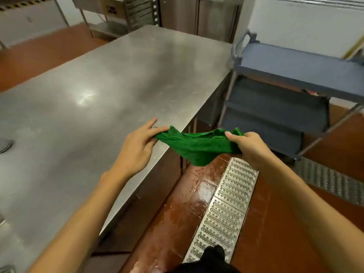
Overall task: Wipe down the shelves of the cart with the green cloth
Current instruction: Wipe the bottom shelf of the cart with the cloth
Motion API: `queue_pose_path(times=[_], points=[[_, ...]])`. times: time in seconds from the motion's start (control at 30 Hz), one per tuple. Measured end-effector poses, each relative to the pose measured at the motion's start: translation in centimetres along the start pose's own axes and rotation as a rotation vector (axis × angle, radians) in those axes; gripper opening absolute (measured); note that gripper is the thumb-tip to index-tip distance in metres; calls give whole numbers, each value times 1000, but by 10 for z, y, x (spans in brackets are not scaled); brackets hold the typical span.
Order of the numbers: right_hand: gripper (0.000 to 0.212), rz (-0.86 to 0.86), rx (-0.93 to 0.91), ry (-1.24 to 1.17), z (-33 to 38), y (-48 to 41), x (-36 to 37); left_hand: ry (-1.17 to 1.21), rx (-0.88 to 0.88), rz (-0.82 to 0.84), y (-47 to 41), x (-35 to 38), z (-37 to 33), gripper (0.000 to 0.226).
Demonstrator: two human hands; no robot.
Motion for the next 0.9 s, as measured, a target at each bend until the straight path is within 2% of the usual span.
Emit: queue_pose_path(times=[0.03, 0.13, 0.17, 0.2, 0.27, 0.3, 0.43, 0.53, 0.63, 0.73, 0.9], points=[[38, -8, -12, 34, 1, -9, -21, -2, 16, 27, -11, 16, -13, 36], [77, -106, -106, 188, 3, -38, -85, 16, 24, 114, -41, 65, -47, 23], [84, -133, -146, 213, 4, -48, -107, 28, 10, 129, -50, 83, -58, 22], [76, -126, -178, 213, 5, -58, -127, 37, -6, 142, -59, 102, -70, 21], [36, -55, -207, 205, 4, -75, -162, 38, -27, 167, -74, 137, -96, 23], [26, -11, -204, 212, 3, -80, -179, 39, -30, 178, -81, 153, -108, 22], [51, 114, -211, 229, 2, -89, -234, 59, 5, 226, -110, 203, -142, 28], [66, 66, -271, 526, -1, -103, -262, 8, 114, 236, -132, 237, -157, 28], [46, -80, -380, 766, -8, -126, -277, -10, 205, 274, -153, 272, -169, 30], [25, -253, -445, 852, -11, -149, -295, 28, 240, 305, -177, 306, -177, 25], [26, -367, -402, 889, -13, -202, -326, 44, 316, 389, -225, 358, -179, 21]])
Point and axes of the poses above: each hand's wrist, its own y-axis away from the middle knuckle, its own x-axis out of the palm, z = x × y, the point moved 3 cm from there along -y, towards the middle knuckle, and after that the axes turned 11 degrees about -z, right-handed, at the moved point
